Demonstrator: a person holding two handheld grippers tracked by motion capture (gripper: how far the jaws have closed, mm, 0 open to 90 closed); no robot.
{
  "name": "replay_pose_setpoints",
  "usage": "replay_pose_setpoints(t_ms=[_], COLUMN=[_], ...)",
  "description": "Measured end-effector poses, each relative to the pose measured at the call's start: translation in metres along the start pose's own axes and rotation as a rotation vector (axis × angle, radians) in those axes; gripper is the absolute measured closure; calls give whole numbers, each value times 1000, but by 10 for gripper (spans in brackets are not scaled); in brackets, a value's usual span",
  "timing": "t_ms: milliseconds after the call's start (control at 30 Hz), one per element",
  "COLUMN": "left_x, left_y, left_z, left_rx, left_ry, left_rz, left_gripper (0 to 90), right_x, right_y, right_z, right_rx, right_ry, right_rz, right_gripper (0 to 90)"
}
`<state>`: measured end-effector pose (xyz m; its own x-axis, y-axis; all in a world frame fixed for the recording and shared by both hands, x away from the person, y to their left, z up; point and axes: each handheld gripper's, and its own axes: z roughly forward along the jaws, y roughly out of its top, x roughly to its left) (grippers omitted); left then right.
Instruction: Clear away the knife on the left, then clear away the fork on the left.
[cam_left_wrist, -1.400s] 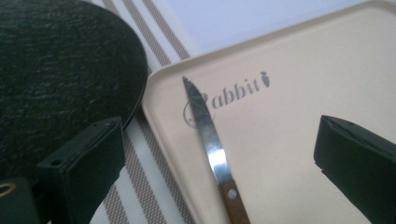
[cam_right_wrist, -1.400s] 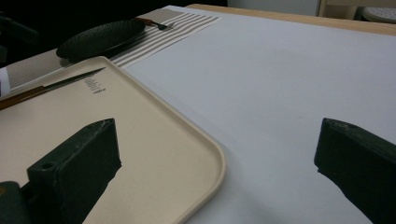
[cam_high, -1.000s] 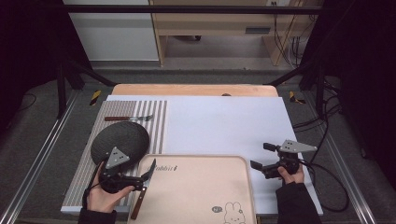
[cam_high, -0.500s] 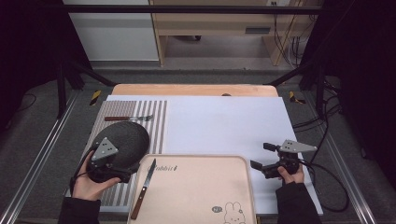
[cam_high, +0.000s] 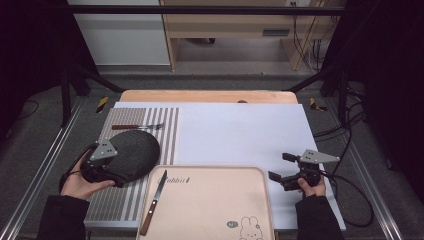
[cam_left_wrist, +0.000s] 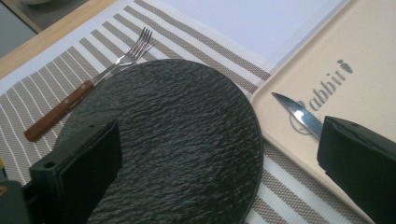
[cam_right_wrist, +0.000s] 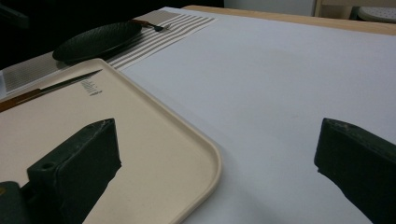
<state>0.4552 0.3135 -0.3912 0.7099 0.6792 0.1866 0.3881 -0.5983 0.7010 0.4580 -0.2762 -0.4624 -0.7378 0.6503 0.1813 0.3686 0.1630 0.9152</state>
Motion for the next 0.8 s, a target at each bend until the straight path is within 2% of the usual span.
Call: replay_pose_setpoints(t_ms=[267,500,600,733,800], left_x=[8,16,22,28,31], left_y=[6,13,16,20,22], left_z=[10,16,15,15,16], left_rx=[39,75,99,103,108], left_ry=[0,12,26,30,41], left_rz=[92,137,176,201,227], left_gripper=[0,0,0,0,0], right_x=[-1,-1,-1,-1,-1], right_y=[0,-1,-1,-1,-1], right_z=[0,1,1,1,1], right_rx=[0,2,2,0,0], right_ry=[-2,-3,-3,-3,-3], right_rz=[4,1,1,2,4], right_gripper=[4,4,4,5,5])
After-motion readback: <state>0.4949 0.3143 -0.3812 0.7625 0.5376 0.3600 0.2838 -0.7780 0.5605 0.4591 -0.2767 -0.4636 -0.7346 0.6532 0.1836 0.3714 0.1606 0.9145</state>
